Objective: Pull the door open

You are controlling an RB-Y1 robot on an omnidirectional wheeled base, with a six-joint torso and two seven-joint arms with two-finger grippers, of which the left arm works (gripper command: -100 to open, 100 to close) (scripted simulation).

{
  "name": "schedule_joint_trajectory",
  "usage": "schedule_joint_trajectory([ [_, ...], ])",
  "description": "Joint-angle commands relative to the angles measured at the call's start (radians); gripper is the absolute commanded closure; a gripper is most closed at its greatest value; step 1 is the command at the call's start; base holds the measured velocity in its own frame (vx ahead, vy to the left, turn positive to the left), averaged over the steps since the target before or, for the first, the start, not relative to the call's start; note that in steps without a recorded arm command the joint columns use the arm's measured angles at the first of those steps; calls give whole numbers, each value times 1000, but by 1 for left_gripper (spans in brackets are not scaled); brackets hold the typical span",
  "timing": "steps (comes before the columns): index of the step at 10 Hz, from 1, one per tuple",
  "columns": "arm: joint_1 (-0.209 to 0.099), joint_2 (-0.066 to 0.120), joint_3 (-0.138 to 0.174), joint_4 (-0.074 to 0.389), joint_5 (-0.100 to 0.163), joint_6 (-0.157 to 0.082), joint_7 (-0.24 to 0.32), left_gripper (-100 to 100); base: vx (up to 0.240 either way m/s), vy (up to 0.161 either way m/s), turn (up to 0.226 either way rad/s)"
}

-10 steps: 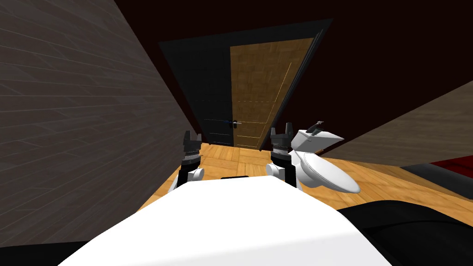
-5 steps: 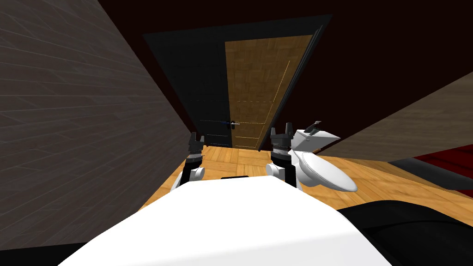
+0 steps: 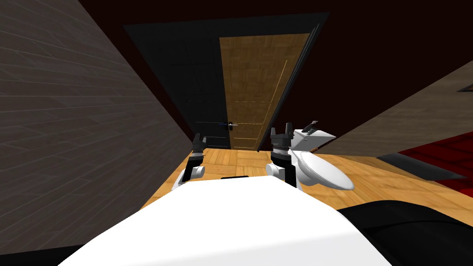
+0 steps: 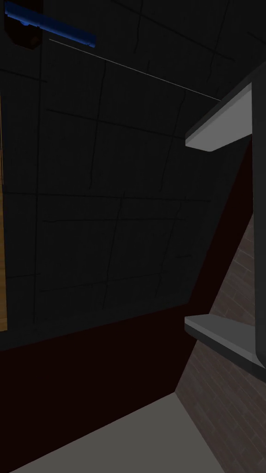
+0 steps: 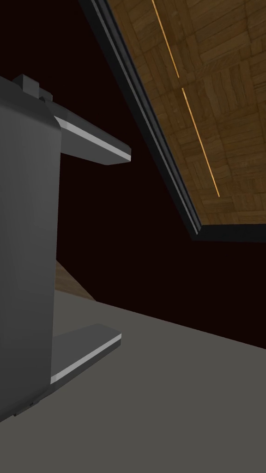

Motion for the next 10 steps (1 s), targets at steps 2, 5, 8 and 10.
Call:
schedule_joint_trajectory([
  [2,-20,11,2,57,3,0,8,-100,63,-7,-46],
  [5,-57,35,9,139,11,17,25,-100,89,-9,-89],
  [8,-94,59,16,220,19,34,42,-100,108,-2,-97],
  [10,-119,75,21,275,24,45,54,-100,98,5,-85],
])
